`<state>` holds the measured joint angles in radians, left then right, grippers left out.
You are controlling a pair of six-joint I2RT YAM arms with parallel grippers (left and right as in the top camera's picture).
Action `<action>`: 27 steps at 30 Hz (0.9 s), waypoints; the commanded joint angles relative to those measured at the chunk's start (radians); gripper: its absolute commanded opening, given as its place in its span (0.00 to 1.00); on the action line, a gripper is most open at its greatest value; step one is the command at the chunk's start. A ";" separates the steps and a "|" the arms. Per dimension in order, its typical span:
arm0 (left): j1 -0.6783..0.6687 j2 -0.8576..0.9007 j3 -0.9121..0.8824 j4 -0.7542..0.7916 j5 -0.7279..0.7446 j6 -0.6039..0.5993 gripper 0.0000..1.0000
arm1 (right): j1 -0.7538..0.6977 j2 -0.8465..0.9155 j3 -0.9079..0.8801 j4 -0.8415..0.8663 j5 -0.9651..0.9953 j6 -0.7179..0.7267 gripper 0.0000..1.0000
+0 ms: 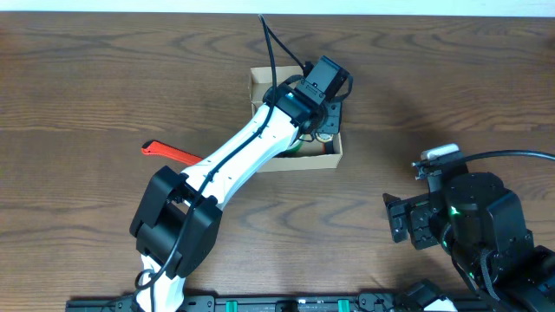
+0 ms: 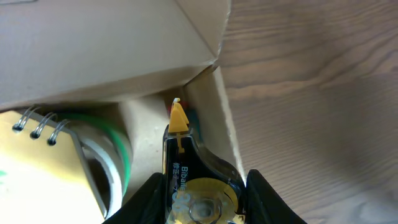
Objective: Pack container
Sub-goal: 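Carry correction tape with left gripper and drop it into the box, then move left gripper to the red box cutter and grasp it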
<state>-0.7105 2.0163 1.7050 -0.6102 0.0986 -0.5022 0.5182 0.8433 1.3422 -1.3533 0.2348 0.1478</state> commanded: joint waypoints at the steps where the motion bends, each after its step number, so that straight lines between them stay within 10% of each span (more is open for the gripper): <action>1: 0.000 0.008 0.000 0.014 0.006 -0.019 0.10 | -0.007 0.000 -0.002 -0.001 0.000 -0.014 0.99; 4: -0.001 0.008 0.000 0.033 0.007 -0.018 0.58 | -0.007 0.000 -0.002 -0.001 0.000 -0.014 0.99; 7: -0.001 0.007 0.000 0.033 0.023 -0.018 0.68 | -0.007 0.000 -0.002 -0.001 0.000 -0.014 0.99; 17: 0.033 -0.166 0.000 -0.001 -0.032 0.062 0.64 | -0.007 0.000 -0.002 -0.001 0.000 -0.014 0.99; 27: 0.276 -0.457 -0.001 -0.365 -0.306 -0.055 0.54 | -0.007 0.000 -0.002 -0.001 0.000 -0.014 0.99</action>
<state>-0.5087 1.5902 1.7039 -0.9207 -0.0925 -0.5053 0.5182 0.8436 1.3411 -1.3529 0.2352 0.1478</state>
